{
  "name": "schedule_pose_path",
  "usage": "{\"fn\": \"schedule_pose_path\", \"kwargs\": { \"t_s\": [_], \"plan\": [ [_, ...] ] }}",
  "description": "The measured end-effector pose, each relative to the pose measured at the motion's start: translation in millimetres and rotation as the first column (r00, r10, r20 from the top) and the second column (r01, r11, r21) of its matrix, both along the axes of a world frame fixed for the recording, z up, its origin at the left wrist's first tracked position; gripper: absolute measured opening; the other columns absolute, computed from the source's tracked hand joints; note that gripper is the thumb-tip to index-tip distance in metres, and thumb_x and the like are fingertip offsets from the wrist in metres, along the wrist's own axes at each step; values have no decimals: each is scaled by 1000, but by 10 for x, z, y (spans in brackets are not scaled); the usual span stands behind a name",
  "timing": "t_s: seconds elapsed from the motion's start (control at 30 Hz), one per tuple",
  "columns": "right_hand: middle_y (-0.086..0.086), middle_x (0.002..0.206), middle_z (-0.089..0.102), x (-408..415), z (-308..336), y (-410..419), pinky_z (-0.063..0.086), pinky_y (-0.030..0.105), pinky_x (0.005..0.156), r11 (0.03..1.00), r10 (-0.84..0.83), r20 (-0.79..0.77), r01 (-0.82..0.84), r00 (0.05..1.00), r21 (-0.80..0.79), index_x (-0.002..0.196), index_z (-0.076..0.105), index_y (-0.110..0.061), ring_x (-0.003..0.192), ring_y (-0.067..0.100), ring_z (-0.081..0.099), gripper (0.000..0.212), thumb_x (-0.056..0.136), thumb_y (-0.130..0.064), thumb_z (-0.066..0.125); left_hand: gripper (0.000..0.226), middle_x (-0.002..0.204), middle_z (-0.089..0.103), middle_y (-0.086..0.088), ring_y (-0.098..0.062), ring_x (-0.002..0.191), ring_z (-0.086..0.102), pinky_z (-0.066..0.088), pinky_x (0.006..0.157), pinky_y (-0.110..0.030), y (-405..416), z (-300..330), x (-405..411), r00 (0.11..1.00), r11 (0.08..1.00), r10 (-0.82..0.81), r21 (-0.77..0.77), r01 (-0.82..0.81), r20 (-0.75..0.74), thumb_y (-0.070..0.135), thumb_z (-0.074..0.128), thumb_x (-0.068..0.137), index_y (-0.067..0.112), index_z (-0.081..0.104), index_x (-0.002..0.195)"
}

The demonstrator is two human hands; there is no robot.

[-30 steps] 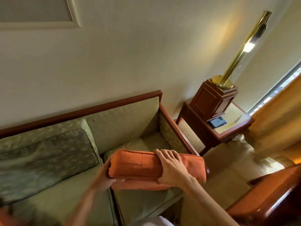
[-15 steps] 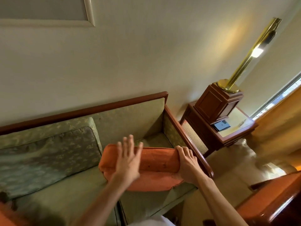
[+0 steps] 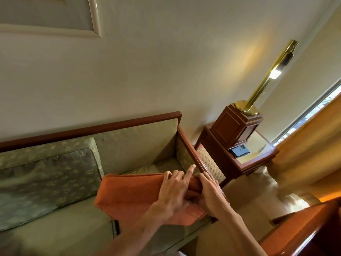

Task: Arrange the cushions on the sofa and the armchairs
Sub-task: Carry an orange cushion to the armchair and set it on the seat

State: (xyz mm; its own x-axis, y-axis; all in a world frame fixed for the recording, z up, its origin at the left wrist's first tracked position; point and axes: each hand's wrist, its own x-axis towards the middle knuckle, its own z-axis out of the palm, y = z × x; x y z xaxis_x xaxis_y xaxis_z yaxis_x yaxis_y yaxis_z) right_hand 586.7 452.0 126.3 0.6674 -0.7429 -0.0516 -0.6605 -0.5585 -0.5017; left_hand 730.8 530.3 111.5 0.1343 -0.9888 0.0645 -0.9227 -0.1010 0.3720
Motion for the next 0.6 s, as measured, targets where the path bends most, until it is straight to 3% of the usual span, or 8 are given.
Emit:
{"fn": "schedule_pose_path", "kwargs": {
  "t_s": [0.13,0.23,0.4,0.5,0.6],
  "plan": [
    [-8,124,52,753,425,278,29,31,99,945,255,8,-247,967,-216,135,45,-26,114,15,42,83,60,-45,73,110,126,56,16,-12,117,50,33,102,-34,504,61,807,984,988,101,-98,-116,-150,58,86,52,37,32,146],
    [-5,131,47,1296,135,584,27,38,103,928,351,-51,-355,935,-117,142,34,-22,119,17,37,104,54,-51,80,99,121,55,25,-5,114,51,40,98,-32,965,-294,1257,926,975,212,8,-221,-313,61,86,48,45,40,134],
    [0,137,45,1551,-812,769,29,48,109,893,447,-165,-449,879,29,147,25,-23,124,25,41,110,59,-61,79,115,136,53,7,-15,124,53,46,101,-41,1696,-909,1798,783,918,393,159,-363,-483,57,95,45,35,37,142],
    [0,140,43,1492,-1164,603,23,48,113,892,447,-297,-446,844,75,145,27,-24,130,25,38,111,57,-68,77,109,136,41,9,-12,120,46,40,97,-32,1928,-880,2058,792,883,467,247,-398,-393,33,96,54,38,31,141],
    [0,137,41,1246,-1384,378,22,48,114,904,410,-445,-421,796,79,144,26,-23,130,26,38,110,56,-63,79,99,132,31,2,-23,121,46,45,94,-35,2033,-975,2237,833,808,517,436,-397,-198,28,92,56,45,32,134]
  ]
}}
